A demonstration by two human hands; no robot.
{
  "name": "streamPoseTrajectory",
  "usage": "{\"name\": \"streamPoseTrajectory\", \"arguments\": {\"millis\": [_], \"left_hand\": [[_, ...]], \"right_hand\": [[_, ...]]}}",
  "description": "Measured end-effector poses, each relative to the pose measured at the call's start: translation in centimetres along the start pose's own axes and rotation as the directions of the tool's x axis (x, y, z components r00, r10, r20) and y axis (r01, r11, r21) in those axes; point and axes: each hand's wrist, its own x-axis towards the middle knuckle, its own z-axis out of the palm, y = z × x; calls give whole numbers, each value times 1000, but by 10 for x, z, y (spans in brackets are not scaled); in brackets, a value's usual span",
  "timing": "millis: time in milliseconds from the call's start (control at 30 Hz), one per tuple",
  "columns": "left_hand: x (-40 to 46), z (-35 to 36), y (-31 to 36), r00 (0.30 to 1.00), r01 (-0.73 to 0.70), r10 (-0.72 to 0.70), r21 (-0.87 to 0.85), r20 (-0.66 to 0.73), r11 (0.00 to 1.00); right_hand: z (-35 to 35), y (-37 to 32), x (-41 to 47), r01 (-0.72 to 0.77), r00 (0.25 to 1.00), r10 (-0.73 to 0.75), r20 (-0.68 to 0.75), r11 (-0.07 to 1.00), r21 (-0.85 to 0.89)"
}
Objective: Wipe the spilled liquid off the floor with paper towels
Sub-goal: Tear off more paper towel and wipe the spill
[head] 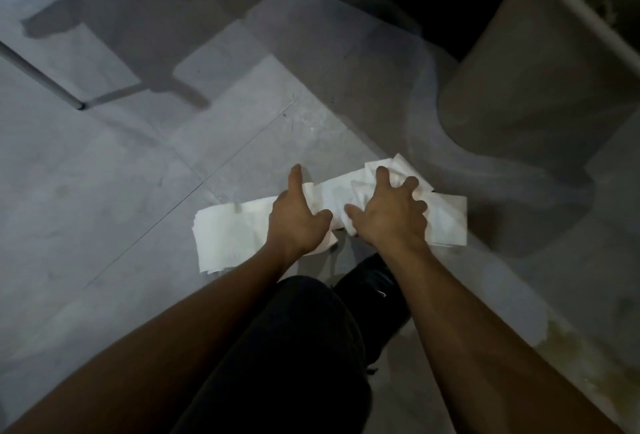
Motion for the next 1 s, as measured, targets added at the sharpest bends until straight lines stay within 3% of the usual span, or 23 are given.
{"name": "streamPoseTrajectory", "arguments": {"millis": [100, 200, 567, 633, 800, 900, 1000], "left_hand": [[3, 2, -1, 1000, -5, 5, 19, 11, 1000], [5, 4, -1, 1000, 1, -2, 49, 17, 999], [-1, 9, 4, 999, -16, 10, 122, 51, 992], [-1, 10, 7, 999, -4, -3, 150, 48, 989], [0, 13, 10, 999, 7, -16, 192, 42, 981], [0, 13, 9, 999, 8, -16, 191, 43, 982], [1, 11, 9, 999, 6, -16, 184, 52, 983]], "right_hand": [[7, 12, 11, 103, 991, -101, -90, 994, 22], [5, 29, 20, 163, 985, -154, -82, 980, 116], [-24, 90, 22, 194, 979, -152, -137, 902, 385], [-22, 89, 21, 241, 970, -217, -108, 907, 345], [-14, 52, 20, 286, 938, -287, 195, 958, 33], [-9, 28, 20, 323, 934, -293, 203, 936, -137], [-10, 18, 23, 362, 925, -325, 197, 910, -200]]}}
